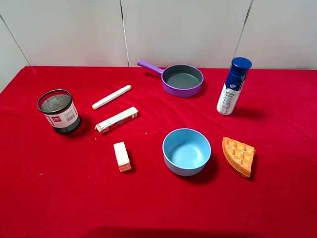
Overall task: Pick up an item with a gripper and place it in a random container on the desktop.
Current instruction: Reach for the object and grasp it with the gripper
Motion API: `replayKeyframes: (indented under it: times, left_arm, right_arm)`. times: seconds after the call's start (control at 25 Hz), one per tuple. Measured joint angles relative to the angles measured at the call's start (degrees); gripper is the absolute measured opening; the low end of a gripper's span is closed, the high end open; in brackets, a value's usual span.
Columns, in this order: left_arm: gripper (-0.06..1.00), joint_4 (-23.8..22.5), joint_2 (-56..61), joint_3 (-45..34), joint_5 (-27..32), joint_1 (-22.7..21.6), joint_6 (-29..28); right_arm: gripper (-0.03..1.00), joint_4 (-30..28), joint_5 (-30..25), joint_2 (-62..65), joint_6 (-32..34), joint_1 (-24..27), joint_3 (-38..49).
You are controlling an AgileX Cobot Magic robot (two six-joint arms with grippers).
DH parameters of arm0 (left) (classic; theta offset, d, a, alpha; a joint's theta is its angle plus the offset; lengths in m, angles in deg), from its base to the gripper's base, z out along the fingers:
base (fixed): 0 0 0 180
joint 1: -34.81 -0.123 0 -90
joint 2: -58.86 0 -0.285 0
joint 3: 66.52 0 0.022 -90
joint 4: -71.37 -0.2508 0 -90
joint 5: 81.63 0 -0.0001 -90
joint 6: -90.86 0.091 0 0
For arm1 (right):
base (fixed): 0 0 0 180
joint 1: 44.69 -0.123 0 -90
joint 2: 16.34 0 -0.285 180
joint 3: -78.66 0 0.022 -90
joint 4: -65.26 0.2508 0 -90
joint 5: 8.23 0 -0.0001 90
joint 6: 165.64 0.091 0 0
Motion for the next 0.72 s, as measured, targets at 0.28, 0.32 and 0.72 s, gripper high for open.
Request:
replayKeyframes:
  times: [0.28,0.32,0.72]
  left_arm:
    - [0.85,0.00,0.00,0.00,0.00,0.00,0.00]
    - [0.85,0.00,0.00,0.00,0.00,0.00,0.00]
    - [0.85,0.00,0.00,0.00,0.00,0.00,0.00]
  right_arm:
    - [0.69,0.11,0.00,-11.97,-2.68,0.00,-4.29]
    - [0.69,0.11,0.00,-13.58,-3.11,0.00,-4.88]
    - [0.69,0.53,0.00,-23.65,-7.70,0.00,-10.50]
